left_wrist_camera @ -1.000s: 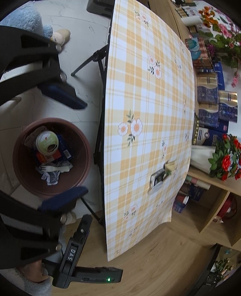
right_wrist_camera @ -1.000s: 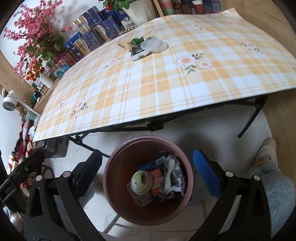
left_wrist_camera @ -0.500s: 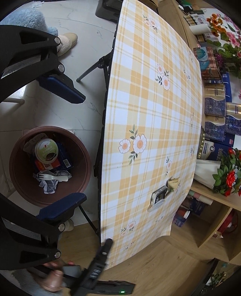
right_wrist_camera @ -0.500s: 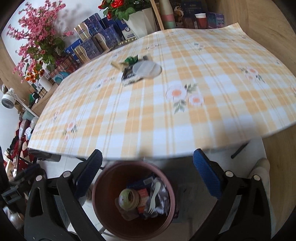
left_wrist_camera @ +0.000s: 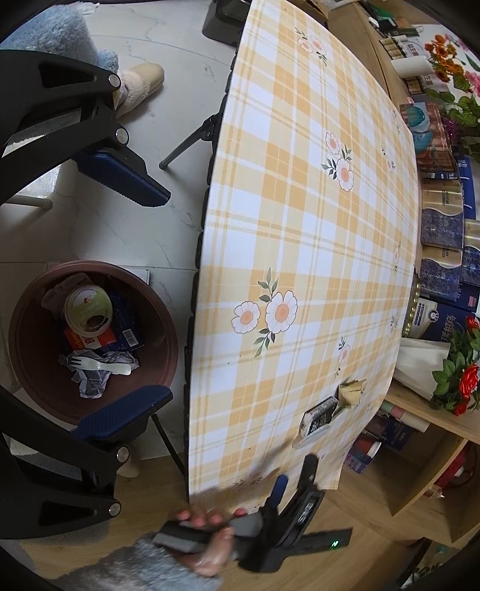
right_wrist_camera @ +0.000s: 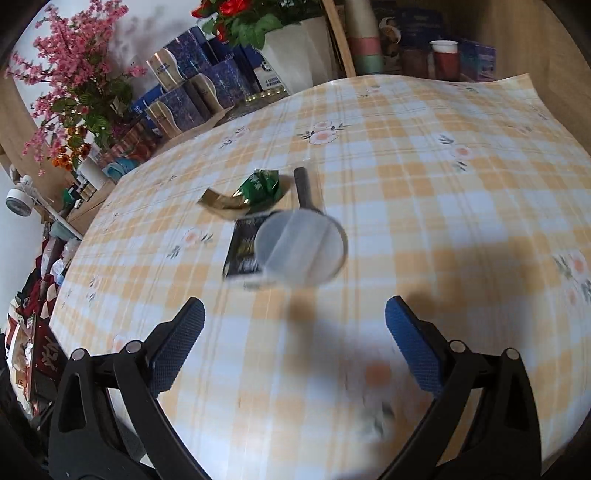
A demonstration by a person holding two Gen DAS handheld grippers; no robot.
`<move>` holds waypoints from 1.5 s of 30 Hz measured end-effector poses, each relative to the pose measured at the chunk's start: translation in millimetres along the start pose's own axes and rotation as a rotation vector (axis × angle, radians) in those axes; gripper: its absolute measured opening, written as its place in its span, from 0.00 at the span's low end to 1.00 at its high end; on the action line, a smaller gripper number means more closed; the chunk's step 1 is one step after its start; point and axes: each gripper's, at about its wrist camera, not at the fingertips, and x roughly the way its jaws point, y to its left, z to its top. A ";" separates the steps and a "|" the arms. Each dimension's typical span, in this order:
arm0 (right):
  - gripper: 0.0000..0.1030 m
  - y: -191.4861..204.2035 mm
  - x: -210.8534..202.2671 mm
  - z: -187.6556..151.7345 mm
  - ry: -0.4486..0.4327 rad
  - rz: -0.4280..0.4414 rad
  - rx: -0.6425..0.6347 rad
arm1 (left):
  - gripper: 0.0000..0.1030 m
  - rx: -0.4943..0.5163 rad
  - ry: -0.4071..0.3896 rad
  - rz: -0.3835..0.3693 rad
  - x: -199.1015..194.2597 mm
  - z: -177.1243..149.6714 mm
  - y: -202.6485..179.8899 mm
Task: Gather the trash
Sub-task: 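Grasp the clear round plastic lid with the right tool, then grasp the green foil wrapper and black pack with the left tool while the right tool holds the lid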
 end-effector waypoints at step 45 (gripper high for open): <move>0.65 -30.7 4.6 9.8 -0.228 -0.077 0.184 | 0.61 -0.324 0.088 -0.370 166.9 230.9 -75.4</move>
